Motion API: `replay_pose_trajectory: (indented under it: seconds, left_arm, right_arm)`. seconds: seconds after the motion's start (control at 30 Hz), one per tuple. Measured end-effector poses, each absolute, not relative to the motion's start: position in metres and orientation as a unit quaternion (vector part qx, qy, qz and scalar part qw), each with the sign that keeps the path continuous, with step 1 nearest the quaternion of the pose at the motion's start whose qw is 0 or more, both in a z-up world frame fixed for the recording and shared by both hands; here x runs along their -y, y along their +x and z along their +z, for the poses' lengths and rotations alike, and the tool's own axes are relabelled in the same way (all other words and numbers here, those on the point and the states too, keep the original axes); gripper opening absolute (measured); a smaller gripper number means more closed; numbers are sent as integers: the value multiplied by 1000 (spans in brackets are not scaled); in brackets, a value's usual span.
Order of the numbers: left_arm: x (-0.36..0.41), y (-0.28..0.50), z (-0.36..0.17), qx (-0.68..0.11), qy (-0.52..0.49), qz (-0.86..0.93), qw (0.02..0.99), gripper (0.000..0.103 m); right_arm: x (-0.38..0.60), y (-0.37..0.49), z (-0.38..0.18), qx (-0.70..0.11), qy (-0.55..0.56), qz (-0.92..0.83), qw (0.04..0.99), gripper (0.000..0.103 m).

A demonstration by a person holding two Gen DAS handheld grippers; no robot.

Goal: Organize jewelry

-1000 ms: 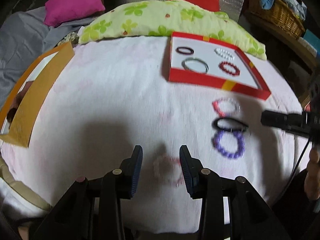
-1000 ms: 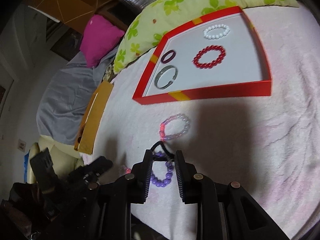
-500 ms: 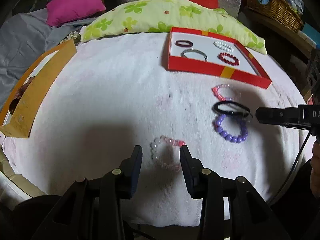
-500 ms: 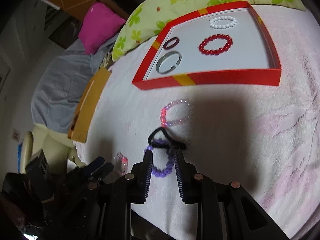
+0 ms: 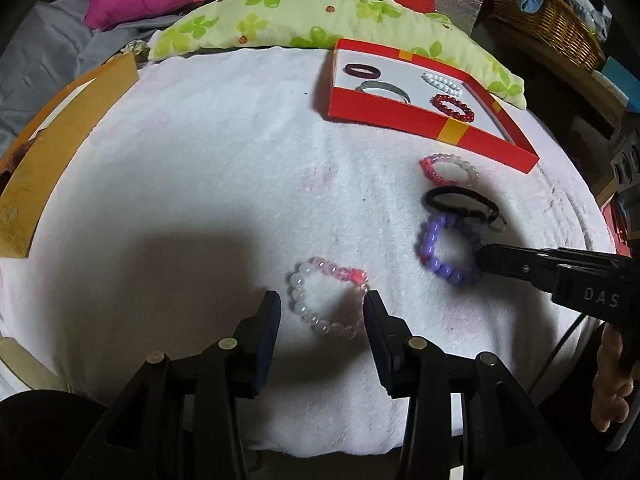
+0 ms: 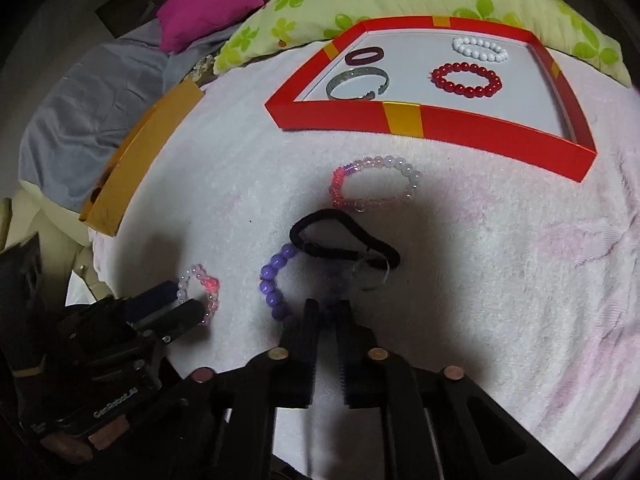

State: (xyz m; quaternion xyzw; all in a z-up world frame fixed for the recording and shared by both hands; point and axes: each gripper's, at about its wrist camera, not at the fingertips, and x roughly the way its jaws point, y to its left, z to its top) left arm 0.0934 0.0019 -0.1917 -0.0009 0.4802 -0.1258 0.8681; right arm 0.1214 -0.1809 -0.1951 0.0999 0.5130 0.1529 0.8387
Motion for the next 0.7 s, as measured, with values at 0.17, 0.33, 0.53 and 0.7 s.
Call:
replay_pose_trajectory:
  seconds: [0.17, 0.33, 0.53, 0.7]
  left_arm:
    - [2, 93, -192, -480, -1, -134, 867, 44]
    - [6, 92, -195, -473, 18, -137, 870, 45]
    - [21, 89, -197, -452, 71, -135, 879, 45]
    - [29, 93, -193, -434, 84, -138, 886, 19]
  right_arm:
    - [204, 116, -190, -508, 119, 137, 842, 10]
    - [218, 112, -188, -507, 138, 124, 842, 10]
    - [218, 109, -190, -504, 149, 88, 846, 10]
    - [245, 104, -187, -495, 170, 55, 850, 10]
